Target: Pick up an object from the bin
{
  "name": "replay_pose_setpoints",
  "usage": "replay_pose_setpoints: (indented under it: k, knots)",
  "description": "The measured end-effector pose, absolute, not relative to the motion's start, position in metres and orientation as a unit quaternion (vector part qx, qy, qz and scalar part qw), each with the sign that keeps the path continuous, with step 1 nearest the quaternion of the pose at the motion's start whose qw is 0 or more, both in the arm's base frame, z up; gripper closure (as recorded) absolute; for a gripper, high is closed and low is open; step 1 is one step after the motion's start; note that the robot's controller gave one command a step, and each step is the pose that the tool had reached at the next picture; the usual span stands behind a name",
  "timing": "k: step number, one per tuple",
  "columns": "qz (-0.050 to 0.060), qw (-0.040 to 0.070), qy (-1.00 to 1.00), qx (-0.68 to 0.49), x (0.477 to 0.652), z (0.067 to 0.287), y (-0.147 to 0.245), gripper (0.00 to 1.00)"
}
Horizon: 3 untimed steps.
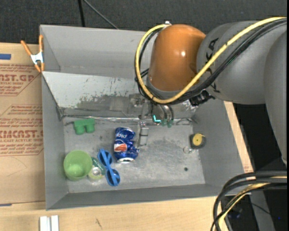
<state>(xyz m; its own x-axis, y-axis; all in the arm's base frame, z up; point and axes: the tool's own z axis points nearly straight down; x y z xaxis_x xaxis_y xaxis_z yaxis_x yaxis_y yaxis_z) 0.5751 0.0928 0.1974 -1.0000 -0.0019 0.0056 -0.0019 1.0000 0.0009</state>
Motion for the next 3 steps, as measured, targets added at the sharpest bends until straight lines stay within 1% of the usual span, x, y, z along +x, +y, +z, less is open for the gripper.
replay_pose_setpoints:
  k: [1,2,3]
  knots:
    - [0.000,0.001,-0.983,0.186,0.550,0.091,0.125,0.00]
    - [0.000,0.001,-0.958,0.287,0.482,0.118,0.103,0.00]
    - [-0.002,-0.001,-0.978,0.209,0.517,0.100,0.152,0.00]
